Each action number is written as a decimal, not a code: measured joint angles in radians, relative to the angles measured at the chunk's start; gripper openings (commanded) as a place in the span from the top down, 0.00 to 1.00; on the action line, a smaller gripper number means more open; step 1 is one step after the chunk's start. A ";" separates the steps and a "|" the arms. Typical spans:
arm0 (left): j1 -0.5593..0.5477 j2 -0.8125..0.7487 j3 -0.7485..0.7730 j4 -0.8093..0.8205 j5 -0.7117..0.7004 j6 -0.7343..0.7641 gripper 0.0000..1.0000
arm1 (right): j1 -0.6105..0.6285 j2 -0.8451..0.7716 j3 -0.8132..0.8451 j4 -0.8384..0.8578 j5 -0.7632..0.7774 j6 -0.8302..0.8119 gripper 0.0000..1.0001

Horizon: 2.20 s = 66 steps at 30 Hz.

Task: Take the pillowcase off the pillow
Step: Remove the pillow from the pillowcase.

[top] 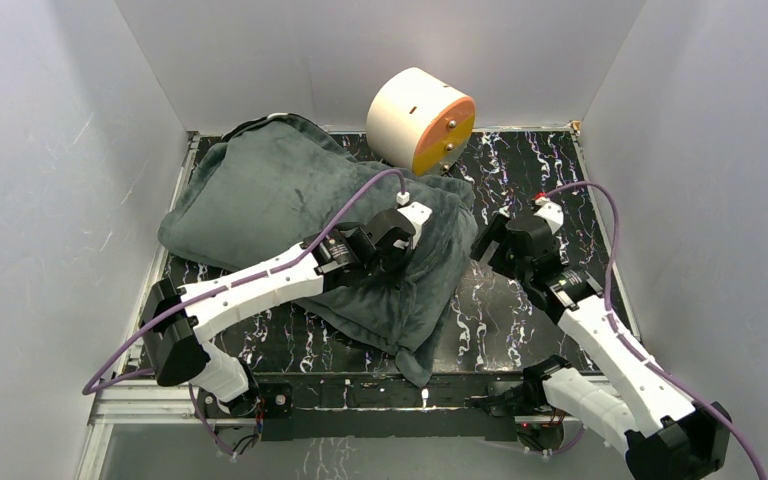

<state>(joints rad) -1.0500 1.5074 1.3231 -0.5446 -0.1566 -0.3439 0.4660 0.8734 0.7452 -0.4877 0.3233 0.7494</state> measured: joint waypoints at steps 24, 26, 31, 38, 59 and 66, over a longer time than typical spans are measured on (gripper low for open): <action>-0.040 -0.259 -0.072 0.198 -0.109 0.023 0.02 | -0.001 -0.333 -0.162 0.148 -0.005 -0.050 0.01; -0.040 -0.228 -0.032 0.195 -0.082 0.040 0.02 | -0.001 -0.301 -0.186 0.165 -0.057 -0.019 0.01; -0.065 -0.044 0.127 0.132 -0.098 0.063 0.02 | -0.001 -0.192 -0.198 0.171 -0.098 0.092 0.02; -0.123 0.142 0.174 0.017 -0.188 0.087 0.15 | -0.009 -0.131 -0.220 0.193 -0.166 0.142 0.16; -0.127 0.053 0.116 0.041 -0.333 0.042 1.00 | -0.026 -0.072 -0.134 0.249 -0.373 0.038 0.21; -0.106 -0.028 0.064 0.062 -0.281 0.006 1.00 | -0.026 0.053 -0.105 0.295 -0.513 0.030 0.80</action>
<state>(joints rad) -1.1561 1.4796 1.3872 -0.4828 -0.4374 -0.3378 0.4404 0.9268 0.6403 -0.1925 -0.1902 0.7795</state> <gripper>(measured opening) 0.026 0.462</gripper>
